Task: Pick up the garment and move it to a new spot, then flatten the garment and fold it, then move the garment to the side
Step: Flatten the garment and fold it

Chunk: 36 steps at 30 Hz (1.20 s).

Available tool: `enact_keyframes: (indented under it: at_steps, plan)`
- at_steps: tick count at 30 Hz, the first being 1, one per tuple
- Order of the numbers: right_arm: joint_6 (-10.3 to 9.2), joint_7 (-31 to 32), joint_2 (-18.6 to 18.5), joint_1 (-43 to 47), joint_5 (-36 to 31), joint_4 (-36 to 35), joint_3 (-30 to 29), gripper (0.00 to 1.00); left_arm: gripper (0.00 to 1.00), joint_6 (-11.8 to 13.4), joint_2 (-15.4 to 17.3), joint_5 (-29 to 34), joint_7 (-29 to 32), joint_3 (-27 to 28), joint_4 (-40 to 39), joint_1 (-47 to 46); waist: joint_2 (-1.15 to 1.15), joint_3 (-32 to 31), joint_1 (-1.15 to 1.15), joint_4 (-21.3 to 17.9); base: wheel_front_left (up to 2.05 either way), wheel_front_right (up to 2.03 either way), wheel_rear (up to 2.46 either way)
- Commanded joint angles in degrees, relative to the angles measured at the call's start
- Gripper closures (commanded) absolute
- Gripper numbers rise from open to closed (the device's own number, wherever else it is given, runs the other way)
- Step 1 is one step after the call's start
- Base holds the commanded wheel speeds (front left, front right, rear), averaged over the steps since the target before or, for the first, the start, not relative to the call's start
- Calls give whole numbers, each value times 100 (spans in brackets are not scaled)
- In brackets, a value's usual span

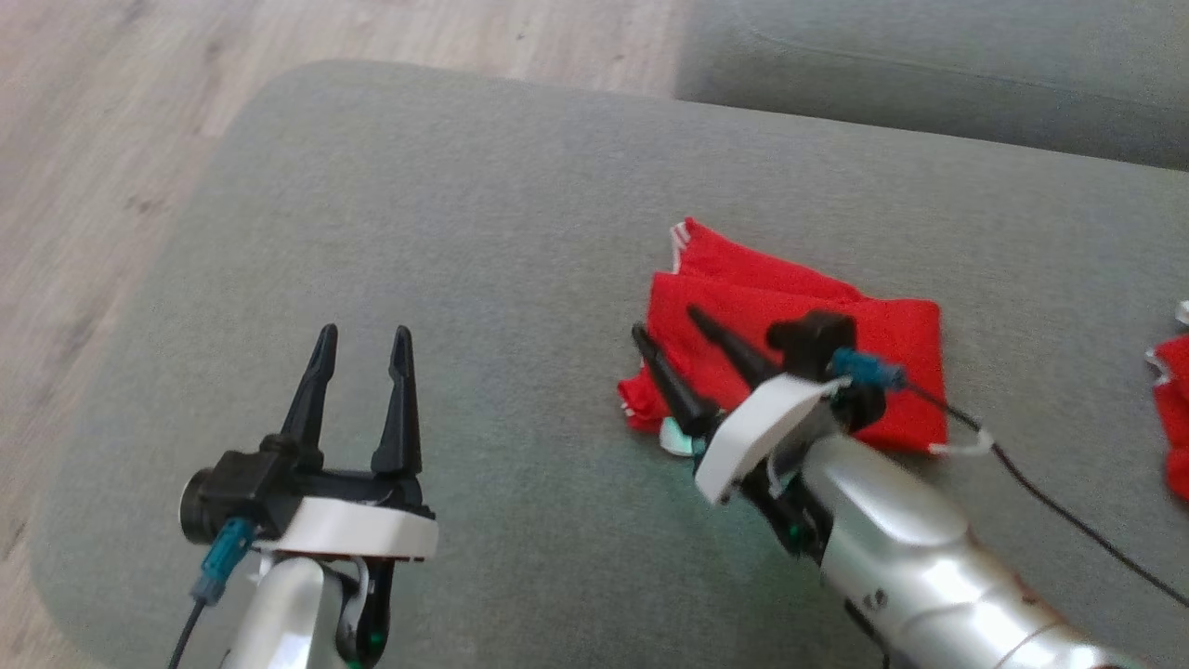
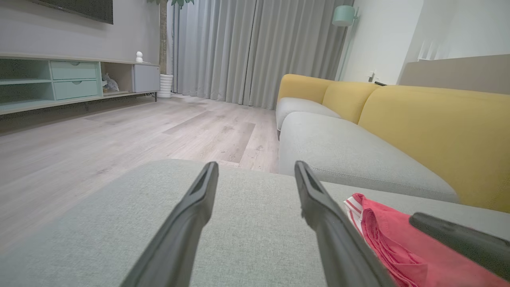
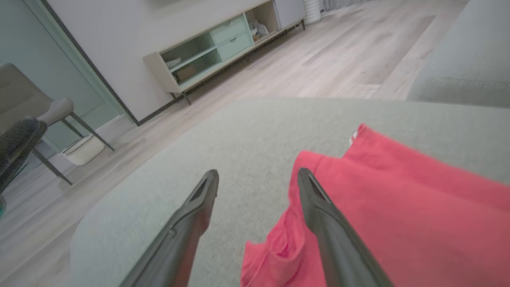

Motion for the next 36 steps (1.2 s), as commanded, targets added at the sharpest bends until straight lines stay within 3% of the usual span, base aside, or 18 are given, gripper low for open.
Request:
enact_keyframes:
  at_steps: [1,5,12,17,21,26,36]
  plan:
    - [-4,-165,77,-339,9,-195,-152,0,0,29,71,-45,-29,205,-220,-237,0,-81,0,-216,0,0,0]
    - [-4,-217,77,-491,-323,-140,-714,0,0,49,70,-62,-29,255,-275,-202,0,-135,0,-442,0,0,0]
    - [-4,-223,53,154,-2101,-918,-3117,0,0,82,52,-168,-29,343,-310,-76,0,-282,0,-885,0,0,0]
    - [-4,-224,62,1009,-2951,-1733,-4211,0,0,107,42,-194,-29,431,-290,47,0,-378,0,-1158,0,0,0]
    - [-4,-224,73,1606,-3292,-2305,-4579,0,0,112,39,-130,-29,528,-315,169,0,-440,0,-1353,0,0,0]
    - [-4,-224,76,2217,-3251,-2836,-4672,0,0,72,32,-64,-29,630,-315,296,0,-441,0,-1504,0,0,0]
    - [-4,-224,77,2620,-3017,-3060,-4626,0,0,47,19,-98,-29,690,-398,384,0,-426,0,-1594,0,0,0]
